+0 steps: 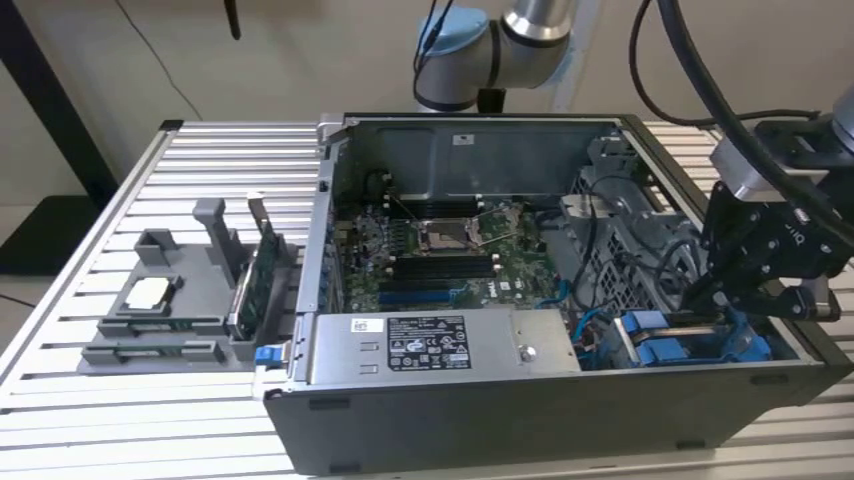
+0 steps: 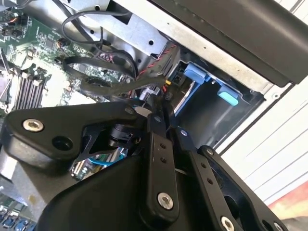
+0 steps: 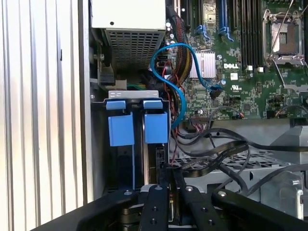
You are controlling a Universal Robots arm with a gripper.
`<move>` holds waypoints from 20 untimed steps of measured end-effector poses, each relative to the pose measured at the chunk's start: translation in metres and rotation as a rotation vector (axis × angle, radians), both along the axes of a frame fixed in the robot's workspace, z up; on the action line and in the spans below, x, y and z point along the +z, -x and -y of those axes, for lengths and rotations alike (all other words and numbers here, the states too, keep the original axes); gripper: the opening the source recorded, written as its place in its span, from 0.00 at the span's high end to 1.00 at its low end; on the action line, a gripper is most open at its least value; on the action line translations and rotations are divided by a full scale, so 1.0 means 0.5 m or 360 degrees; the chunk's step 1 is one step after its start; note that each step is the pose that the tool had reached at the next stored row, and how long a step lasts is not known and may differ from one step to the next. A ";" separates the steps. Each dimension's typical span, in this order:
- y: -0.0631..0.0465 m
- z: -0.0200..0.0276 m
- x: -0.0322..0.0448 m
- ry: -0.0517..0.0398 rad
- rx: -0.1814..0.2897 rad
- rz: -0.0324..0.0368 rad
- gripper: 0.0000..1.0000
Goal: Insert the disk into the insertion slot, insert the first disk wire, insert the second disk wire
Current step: 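Insert the second disk wire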
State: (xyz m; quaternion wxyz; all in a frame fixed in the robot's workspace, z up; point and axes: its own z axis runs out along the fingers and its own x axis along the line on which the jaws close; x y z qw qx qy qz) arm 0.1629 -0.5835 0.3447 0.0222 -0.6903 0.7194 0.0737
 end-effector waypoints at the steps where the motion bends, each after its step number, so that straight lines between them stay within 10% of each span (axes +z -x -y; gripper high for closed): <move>1: 0.000 0.0000 0.003 -0.0001 0.0000 -0.0002 0.84; 15: 0.000 0.0093 0.009 0.0006 0.0000 -0.0001 0.84; 20: 0.001 0.0111 0.007 0.0006 0.0000 0.0022 0.84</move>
